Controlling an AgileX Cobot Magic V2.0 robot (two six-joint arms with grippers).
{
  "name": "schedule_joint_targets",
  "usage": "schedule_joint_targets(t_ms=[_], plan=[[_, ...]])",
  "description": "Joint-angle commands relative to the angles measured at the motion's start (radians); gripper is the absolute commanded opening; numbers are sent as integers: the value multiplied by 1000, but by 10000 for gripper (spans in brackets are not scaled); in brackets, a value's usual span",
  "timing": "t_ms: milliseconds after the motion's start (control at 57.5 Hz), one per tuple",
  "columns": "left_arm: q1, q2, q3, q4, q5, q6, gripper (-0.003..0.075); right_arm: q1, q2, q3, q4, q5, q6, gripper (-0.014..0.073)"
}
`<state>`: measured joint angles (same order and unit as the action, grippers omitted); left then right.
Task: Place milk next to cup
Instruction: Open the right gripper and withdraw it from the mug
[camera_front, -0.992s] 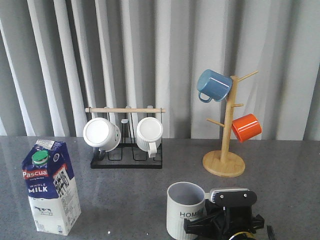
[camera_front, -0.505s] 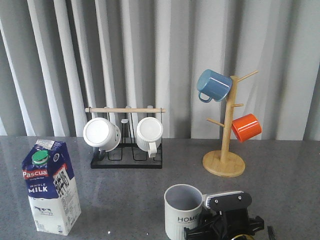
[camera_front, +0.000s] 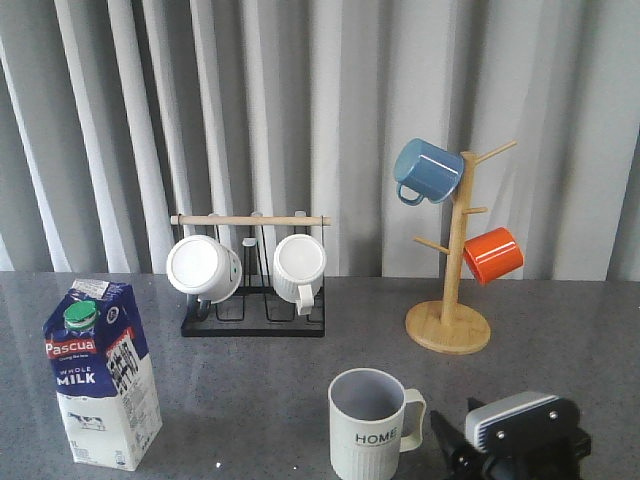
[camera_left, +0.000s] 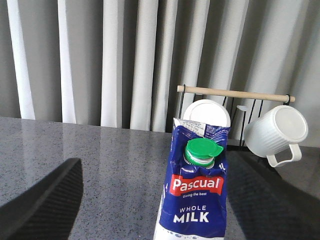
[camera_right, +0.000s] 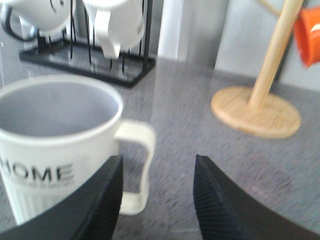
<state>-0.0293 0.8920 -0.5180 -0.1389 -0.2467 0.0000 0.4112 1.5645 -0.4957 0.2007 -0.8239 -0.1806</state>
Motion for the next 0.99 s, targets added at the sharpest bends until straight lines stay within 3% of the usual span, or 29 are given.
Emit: schedule_joint_targets(t_ms=[0,278,348,452,539,974], plan=[[-4,-7,-36,-7,-84,0,570,-72,-161,-15,-84,20,23,344],[-4,-7,-36,-7,-84,0,570,-323,-510,-112,-304,378,224,316],[-4,-7,-36,-7,-84,0,570,-356,-581,-169,-355,487,247,275],[-4,-7,-36,-7,-84,0,570,-356,-672,-227,-370,616,246,137],[-4,-7,-36,-7,-84,0,570,-356,-723,-242,-368,652,245,-15],[-4,-7,-36,-7,-84,0,570,-356,-742,-242,-369,669,215,-8]])
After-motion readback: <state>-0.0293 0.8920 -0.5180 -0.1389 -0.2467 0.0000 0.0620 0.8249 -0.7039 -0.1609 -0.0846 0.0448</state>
